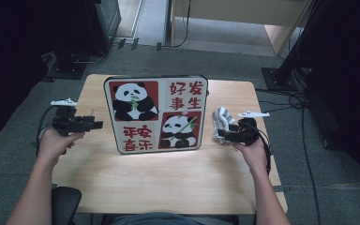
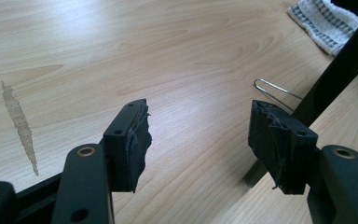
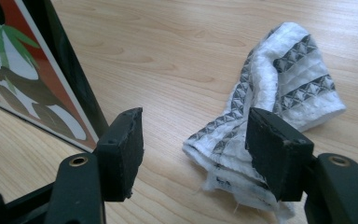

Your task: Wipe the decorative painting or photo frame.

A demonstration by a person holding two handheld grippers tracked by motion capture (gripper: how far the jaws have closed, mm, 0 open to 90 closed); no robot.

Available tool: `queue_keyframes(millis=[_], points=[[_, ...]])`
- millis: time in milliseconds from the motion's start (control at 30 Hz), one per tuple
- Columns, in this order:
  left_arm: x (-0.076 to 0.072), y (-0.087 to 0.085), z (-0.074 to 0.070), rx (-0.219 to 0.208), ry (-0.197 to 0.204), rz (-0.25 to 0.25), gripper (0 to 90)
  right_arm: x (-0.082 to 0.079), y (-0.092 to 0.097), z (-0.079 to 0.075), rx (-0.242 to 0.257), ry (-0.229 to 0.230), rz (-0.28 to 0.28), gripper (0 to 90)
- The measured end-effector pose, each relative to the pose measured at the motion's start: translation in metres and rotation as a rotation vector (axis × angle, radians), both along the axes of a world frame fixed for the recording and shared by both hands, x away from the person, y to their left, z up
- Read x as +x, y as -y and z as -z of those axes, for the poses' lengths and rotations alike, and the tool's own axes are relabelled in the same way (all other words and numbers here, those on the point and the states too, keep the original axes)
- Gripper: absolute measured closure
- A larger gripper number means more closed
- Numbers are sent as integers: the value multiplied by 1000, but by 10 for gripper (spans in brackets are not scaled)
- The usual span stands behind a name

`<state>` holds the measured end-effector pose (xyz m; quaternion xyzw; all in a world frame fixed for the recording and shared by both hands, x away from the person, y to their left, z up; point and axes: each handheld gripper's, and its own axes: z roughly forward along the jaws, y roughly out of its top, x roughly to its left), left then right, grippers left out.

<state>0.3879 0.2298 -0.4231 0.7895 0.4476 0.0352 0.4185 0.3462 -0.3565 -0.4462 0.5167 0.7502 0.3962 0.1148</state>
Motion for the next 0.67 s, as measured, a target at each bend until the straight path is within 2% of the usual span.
queue_keyframes(millis=[367,433,467,533,600,667], points=[[1,7,2,21,-6,23,383,6,6,4,16,-10,25,384],[0,8,2,25,6,31,389,6,7,4,15,-4,22,383],[-1,9,1,19,7,31,399,6,7,4,17,-6,26,382],[-2,8,1,1,10,39,486,6,8,4,24,-9,22,375],[-3,8,1,-37,31,53,503,6,9,4,28,-14,20,370],[-4,8,2,-43,43,56,508,5,10,3,29,-5,18,368]])
